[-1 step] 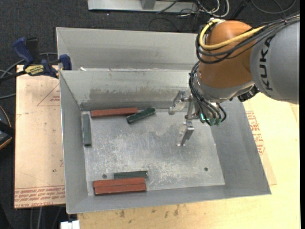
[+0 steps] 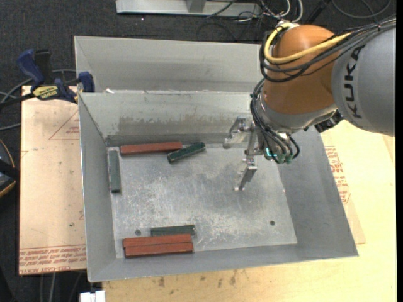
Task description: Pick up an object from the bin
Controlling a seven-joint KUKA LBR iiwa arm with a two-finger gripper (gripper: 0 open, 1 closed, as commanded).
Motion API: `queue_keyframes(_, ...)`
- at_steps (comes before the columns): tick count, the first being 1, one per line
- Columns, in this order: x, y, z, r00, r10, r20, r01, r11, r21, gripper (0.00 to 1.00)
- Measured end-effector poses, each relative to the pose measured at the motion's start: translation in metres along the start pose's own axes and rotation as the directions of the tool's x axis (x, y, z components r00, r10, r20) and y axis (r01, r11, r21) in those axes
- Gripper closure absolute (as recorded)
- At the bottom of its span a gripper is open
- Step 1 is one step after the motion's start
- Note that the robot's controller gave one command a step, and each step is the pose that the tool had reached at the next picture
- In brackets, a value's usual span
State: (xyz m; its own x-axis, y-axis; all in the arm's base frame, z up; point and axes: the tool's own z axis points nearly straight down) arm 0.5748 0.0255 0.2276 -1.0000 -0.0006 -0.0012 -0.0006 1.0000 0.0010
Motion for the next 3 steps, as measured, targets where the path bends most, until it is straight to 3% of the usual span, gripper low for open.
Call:
queue_keyframes(2,-0.006,0.005,0.012,0.998,-0.057,-0.007,0.057,0.998,-0.001,0.0)
queue_keyframes(3,0.006,0.014,0.043,0.999,-0.049,0.01,0.049,0.999,0.0,0.0)
